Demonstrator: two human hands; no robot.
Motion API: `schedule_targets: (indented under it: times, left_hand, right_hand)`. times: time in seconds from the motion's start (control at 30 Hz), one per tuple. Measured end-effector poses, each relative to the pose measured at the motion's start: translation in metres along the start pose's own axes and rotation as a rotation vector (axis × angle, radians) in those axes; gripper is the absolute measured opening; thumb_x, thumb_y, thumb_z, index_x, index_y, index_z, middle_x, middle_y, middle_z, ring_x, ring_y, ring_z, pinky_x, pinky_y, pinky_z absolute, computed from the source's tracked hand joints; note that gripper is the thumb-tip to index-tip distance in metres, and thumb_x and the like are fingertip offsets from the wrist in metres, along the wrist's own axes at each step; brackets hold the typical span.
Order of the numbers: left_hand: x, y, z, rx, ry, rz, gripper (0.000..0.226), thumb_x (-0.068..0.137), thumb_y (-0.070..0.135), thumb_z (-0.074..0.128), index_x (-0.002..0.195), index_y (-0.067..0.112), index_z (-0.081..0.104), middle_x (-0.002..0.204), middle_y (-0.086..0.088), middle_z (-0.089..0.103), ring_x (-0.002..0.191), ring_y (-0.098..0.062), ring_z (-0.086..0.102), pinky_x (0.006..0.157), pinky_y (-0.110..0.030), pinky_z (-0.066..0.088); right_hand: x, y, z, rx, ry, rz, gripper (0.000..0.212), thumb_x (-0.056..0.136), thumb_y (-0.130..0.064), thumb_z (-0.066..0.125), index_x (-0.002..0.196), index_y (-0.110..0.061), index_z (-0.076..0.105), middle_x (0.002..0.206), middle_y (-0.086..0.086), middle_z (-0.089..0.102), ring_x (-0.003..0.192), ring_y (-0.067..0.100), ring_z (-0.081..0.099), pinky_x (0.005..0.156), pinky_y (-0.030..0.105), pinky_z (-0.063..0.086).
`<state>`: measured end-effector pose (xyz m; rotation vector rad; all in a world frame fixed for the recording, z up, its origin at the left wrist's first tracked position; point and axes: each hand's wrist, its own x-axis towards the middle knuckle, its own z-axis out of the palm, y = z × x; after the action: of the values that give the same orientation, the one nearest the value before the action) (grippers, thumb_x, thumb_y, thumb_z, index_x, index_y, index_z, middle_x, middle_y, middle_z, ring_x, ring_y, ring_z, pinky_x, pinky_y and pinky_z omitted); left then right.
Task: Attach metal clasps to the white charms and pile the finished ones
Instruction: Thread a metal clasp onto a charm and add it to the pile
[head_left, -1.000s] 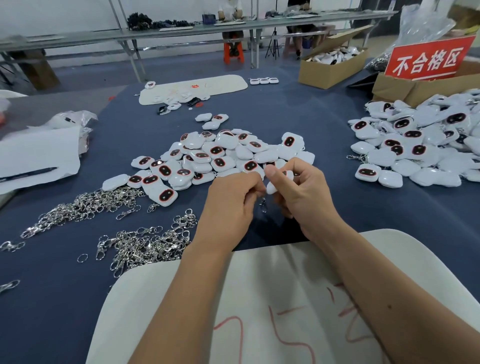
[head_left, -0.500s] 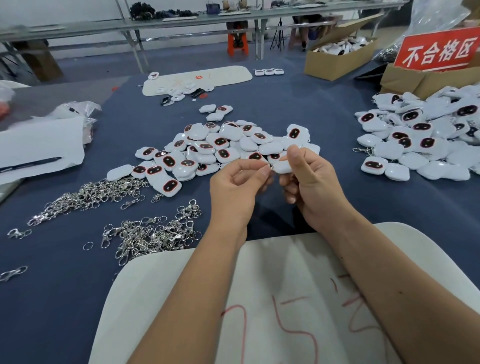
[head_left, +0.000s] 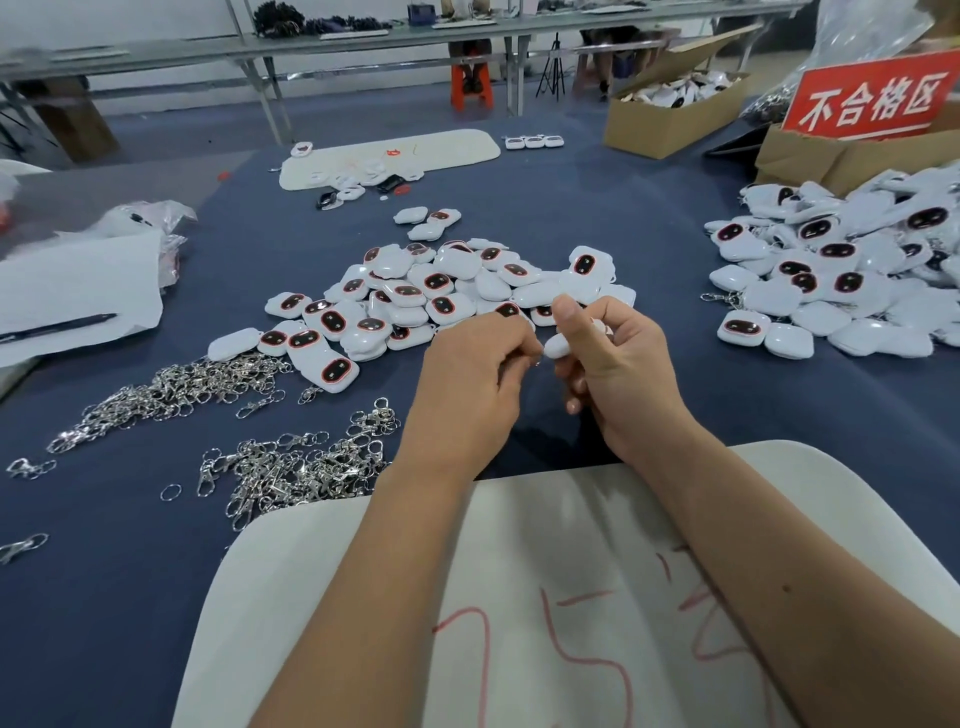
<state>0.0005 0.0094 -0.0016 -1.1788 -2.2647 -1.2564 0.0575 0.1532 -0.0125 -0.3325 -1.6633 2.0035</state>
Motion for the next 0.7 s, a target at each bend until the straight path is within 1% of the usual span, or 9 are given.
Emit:
schedule_targets:
  times: [0.1,0.2,0.23,0.33,0.4,0.47,0.53,0.6,0.7]
  left_hand:
    - [-0.002,-0.001,0.001,0.028,0.018,0.012,0.012,0.087,-0.001,0.067,0.086,0.01,0.073,0.082,0.001,0.071,0.082,-0.02,0.064,0.077,-0.043,0.052]
    - [-0.003,0.005,0.009,-0.236,0.164,-0.261,0.01,0.086,0.004,0.075,0.086,0.014,0.076,0.081,0.009,0.074,0.078,-0.006,0.067,0.074,-0.02,0.053]
    - [-0.002,0.007,0.011,-0.359,0.193,-0.369,0.01,0.086,0.005,0.077,0.087,0.014,0.076,0.081,0.008,0.075,0.076,-0.004,0.068,0.073,-0.016,0.052]
    - [0.0,0.01,0.015,-0.709,0.184,-0.59,0.013,0.087,0.003,0.077,0.088,0.017,0.075,0.085,-0.006,0.077,0.079,-0.012,0.071,0.077,-0.022,0.055]
    - [0.0,0.012,0.014,-0.871,0.16,-0.66,0.012,0.088,0.002,0.075,0.089,0.014,0.074,0.081,-0.009,0.076,0.077,-0.015,0.069,0.076,-0.025,0.054]
    - [-0.001,0.014,0.013,-0.945,0.159,-0.695,0.012,0.088,0.0,0.075,0.09,0.012,0.074,0.077,-0.007,0.075,0.074,-0.015,0.068,0.073,-0.024,0.053]
    - [0.0,0.014,0.013,-0.946,0.189,-0.702,0.014,0.088,-0.002,0.074,0.088,0.012,0.073,0.073,-0.005,0.073,0.072,-0.014,0.068,0.072,-0.023,0.054]
    - [0.0,0.013,0.012,-0.862,0.206,-0.669,0.016,0.087,-0.004,0.074,0.086,0.013,0.073,0.074,-0.004,0.073,0.071,-0.012,0.068,0.074,-0.024,0.055]
    - [0.001,0.009,0.01,-0.563,0.181,-0.526,0.016,0.085,-0.003,0.075,0.084,0.013,0.074,0.077,0.0,0.073,0.071,-0.01,0.066,0.075,-0.026,0.056]
  right_hand:
    - [-0.001,0.0,0.002,-0.04,0.018,-0.021,0.047,0.087,-0.046,0.081,0.08,-0.007,0.055,0.062,0.01,0.061,0.045,0.014,0.049,0.04,0.025,0.042]
    - [-0.001,-0.003,0.0,0.031,-0.038,-0.022,0.04,0.09,-0.046,0.077,0.083,-0.012,0.059,0.062,0.007,0.061,0.047,0.012,0.048,0.042,0.025,0.044]
    - [-0.001,-0.004,0.0,0.059,-0.058,-0.018,0.037,0.092,-0.044,0.074,0.085,-0.011,0.059,0.062,0.006,0.061,0.047,0.012,0.048,0.042,0.025,0.044]
    - [0.0,-0.006,-0.001,0.116,-0.086,0.011,0.037,0.091,-0.047,0.068,0.089,-0.01,0.06,0.061,0.003,0.062,0.048,0.01,0.047,0.044,0.022,0.044]
    - [0.0,-0.007,0.0,0.139,-0.092,0.022,0.044,0.09,-0.052,0.069,0.09,-0.009,0.059,0.062,0.002,0.063,0.048,0.009,0.047,0.045,0.022,0.044]
    - [0.0,-0.007,-0.001,0.145,-0.098,0.025,0.046,0.087,-0.054,0.07,0.089,-0.009,0.06,0.062,0.001,0.062,0.048,0.009,0.046,0.045,0.022,0.044]
    - [0.0,-0.007,0.0,0.139,-0.101,0.038,0.045,0.085,-0.053,0.067,0.088,-0.01,0.061,0.062,0.002,0.061,0.048,0.009,0.045,0.045,0.022,0.043]
    - [0.0,-0.007,0.001,0.131,-0.096,0.056,0.047,0.081,-0.055,0.069,0.086,-0.009,0.061,0.061,0.002,0.06,0.047,0.009,0.044,0.044,0.022,0.043]
    - [0.0,-0.006,0.002,0.107,-0.066,0.052,0.053,0.079,-0.056,0.072,0.088,-0.005,0.059,0.059,0.002,0.059,0.046,0.01,0.043,0.042,0.023,0.042]
